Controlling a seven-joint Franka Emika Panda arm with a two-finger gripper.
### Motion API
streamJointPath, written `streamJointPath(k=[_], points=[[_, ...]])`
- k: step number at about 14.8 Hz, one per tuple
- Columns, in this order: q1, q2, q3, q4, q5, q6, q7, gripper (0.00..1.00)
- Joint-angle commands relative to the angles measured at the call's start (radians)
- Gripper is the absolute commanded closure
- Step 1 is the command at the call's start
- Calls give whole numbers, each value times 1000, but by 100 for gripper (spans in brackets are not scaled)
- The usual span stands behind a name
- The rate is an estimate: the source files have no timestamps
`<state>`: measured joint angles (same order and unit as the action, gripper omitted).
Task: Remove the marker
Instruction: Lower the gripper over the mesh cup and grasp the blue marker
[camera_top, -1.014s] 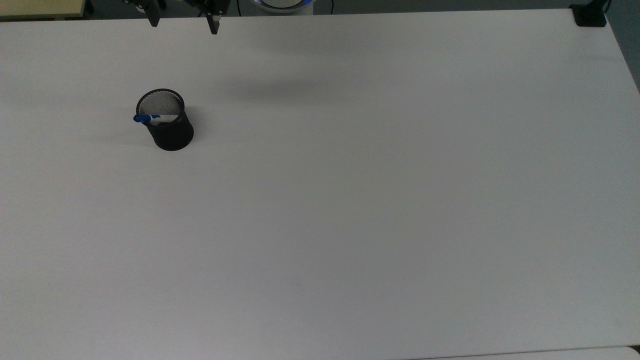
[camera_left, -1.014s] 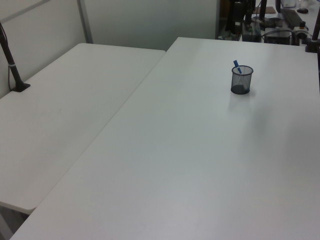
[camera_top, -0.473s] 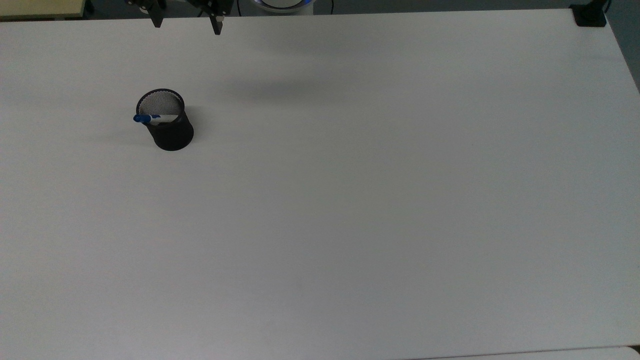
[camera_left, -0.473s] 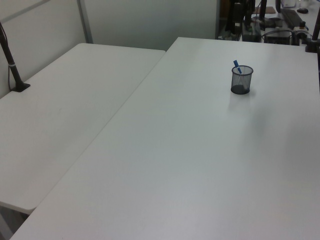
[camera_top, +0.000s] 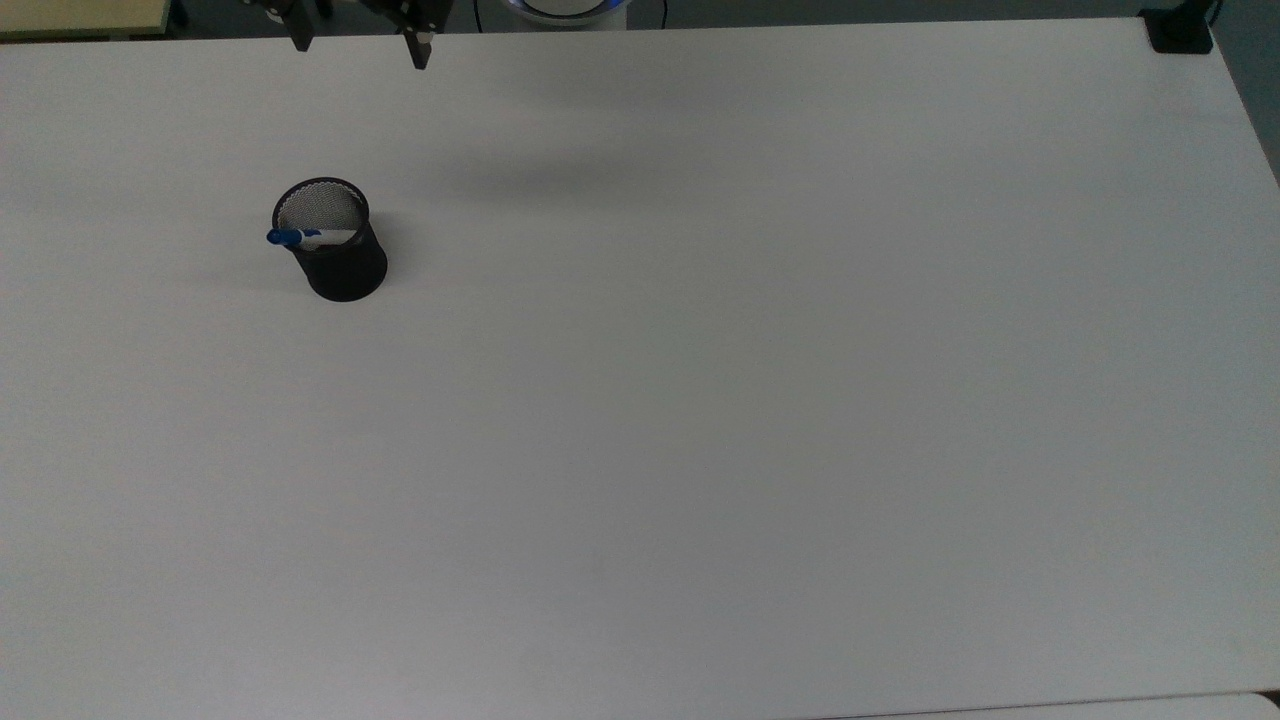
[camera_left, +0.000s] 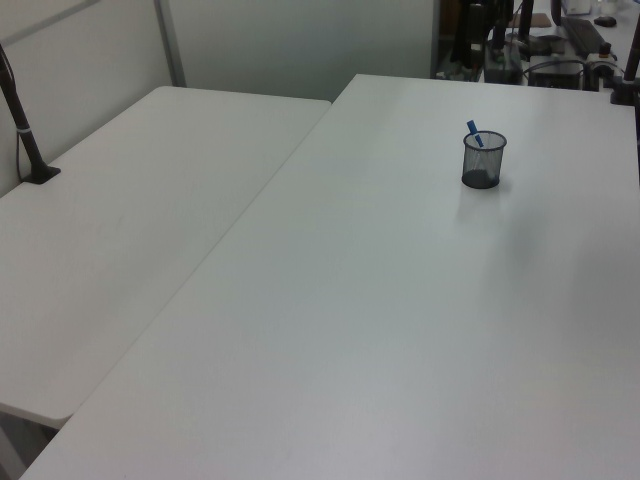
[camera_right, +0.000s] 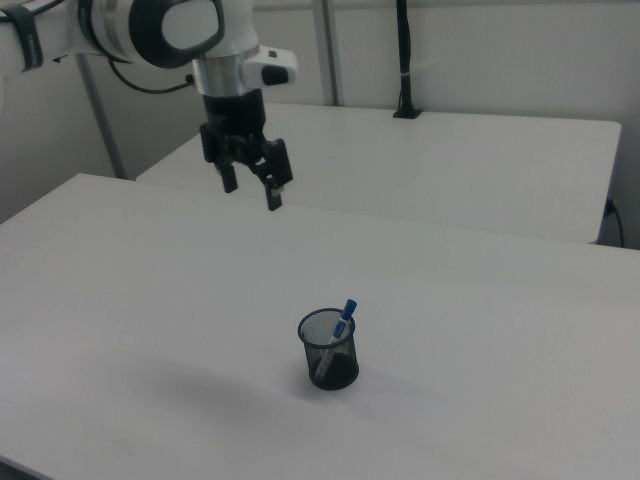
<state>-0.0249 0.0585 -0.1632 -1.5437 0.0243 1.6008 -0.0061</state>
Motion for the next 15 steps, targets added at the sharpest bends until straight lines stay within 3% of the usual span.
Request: streamJointPath(k=[1,5,10,15], points=[[-18,-29,-59,-100,22,134,12,0],[-16,-32,-114,-240,19,371,-9,0],[-21,-32,-116,-400,-3,601,-81,3],[-32,6,-116,-424,-6,660,-112,15]])
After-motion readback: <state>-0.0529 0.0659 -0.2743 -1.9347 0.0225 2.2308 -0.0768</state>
